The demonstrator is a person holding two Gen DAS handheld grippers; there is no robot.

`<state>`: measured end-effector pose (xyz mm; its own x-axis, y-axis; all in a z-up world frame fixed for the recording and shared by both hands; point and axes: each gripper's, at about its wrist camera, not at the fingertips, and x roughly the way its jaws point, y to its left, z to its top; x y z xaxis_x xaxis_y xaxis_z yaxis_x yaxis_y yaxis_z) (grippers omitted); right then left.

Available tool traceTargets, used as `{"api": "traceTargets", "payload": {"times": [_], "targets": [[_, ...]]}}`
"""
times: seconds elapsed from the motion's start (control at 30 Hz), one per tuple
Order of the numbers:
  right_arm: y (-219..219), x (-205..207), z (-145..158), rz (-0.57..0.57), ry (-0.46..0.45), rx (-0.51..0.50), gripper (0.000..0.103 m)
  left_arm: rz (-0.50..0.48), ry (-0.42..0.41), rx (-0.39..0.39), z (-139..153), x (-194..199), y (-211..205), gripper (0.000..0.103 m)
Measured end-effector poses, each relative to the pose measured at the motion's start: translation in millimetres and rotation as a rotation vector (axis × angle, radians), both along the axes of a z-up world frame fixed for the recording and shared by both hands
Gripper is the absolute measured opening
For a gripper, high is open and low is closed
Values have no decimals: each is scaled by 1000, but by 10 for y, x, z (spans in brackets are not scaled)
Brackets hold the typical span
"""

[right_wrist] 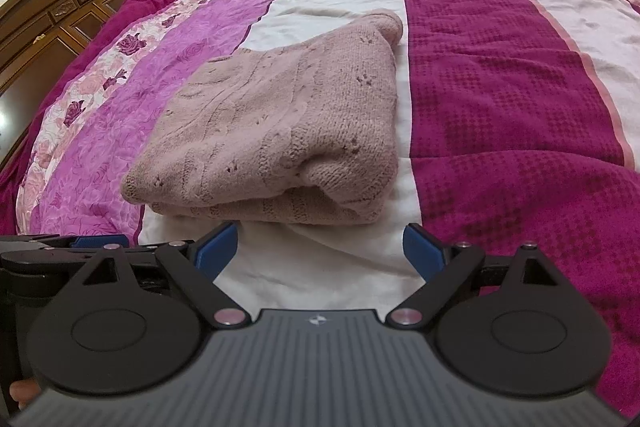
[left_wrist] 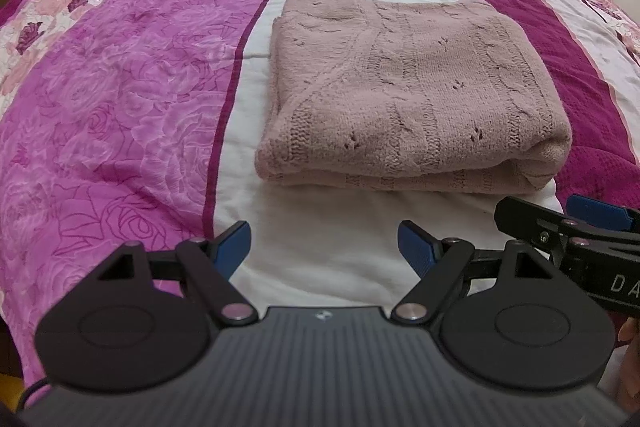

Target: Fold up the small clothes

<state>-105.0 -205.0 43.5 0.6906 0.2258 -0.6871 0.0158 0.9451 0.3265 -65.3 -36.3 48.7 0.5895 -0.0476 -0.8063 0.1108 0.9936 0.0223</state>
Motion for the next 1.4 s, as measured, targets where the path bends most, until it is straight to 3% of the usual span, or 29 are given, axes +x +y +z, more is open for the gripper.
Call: {"api": "traceTargets", "payload": {"times": [1.4], "targets": [[5, -1, -3, -1, -1, -1, 94, -14, -6, 2, 11, -31, -34, 82]]}}
